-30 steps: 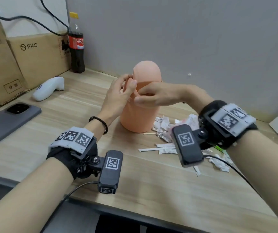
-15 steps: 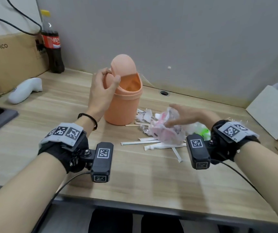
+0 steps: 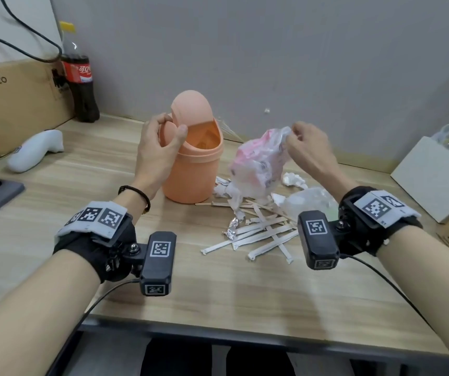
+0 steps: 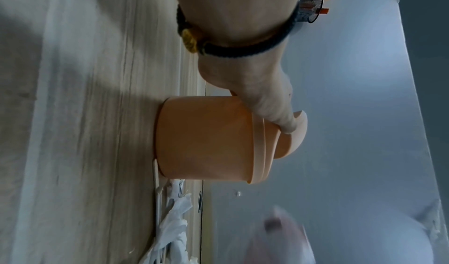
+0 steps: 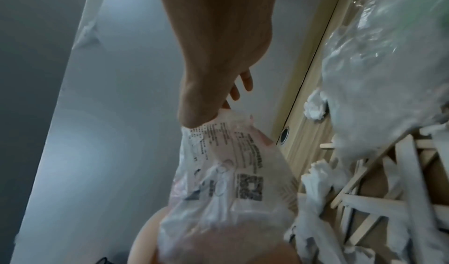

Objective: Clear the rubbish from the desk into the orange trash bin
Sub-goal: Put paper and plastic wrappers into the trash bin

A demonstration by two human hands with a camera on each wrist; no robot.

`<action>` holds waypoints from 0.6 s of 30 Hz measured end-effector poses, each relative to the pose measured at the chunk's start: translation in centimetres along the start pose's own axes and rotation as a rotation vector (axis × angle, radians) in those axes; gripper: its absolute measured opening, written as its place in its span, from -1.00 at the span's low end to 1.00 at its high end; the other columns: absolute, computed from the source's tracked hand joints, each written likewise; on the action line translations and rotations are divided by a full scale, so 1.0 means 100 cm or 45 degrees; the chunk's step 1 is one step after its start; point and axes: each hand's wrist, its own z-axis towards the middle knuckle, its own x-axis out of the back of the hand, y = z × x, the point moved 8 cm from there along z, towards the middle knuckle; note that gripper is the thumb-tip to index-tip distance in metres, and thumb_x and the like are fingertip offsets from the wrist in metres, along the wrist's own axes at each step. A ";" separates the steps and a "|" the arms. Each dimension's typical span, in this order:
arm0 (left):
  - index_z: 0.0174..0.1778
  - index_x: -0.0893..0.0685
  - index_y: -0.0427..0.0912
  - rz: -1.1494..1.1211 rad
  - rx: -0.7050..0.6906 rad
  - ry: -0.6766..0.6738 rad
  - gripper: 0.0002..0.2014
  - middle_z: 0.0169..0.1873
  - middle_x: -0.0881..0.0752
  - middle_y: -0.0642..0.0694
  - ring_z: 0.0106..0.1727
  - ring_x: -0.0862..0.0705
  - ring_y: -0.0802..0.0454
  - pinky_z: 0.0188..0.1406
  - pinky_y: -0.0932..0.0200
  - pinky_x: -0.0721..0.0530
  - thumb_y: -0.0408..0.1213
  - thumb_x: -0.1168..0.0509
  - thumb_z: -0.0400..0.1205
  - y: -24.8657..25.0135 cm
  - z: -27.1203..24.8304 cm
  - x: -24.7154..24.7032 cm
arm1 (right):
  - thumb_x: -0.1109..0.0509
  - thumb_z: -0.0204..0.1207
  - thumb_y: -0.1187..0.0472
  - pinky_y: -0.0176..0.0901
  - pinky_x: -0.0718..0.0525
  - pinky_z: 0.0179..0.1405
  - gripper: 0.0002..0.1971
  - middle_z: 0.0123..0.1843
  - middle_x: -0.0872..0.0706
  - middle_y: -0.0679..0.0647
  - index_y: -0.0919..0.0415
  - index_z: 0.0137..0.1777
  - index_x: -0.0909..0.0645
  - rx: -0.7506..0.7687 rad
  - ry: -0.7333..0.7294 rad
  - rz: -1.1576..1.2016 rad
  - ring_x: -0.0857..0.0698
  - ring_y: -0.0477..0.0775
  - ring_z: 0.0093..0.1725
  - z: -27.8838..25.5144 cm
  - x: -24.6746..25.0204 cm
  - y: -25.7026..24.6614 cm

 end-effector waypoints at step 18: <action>0.33 -0.54 0.14 0.010 0.005 0.023 -0.63 0.30 -0.56 0.11 0.33 -0.54 0.22 0.33 0.27 -0.50 0.12 -0.34 0.64 0.003 -0.002 -0.001 | -0.61 0.35 -0.08 0.00 -0.39 0.53 0.18 0.65 -0.22 0.16 0.17 0.69 0.20 -0.004 -0.549 0.348 -0.34 0.11 0.59 -0.007 -0.034 -0.047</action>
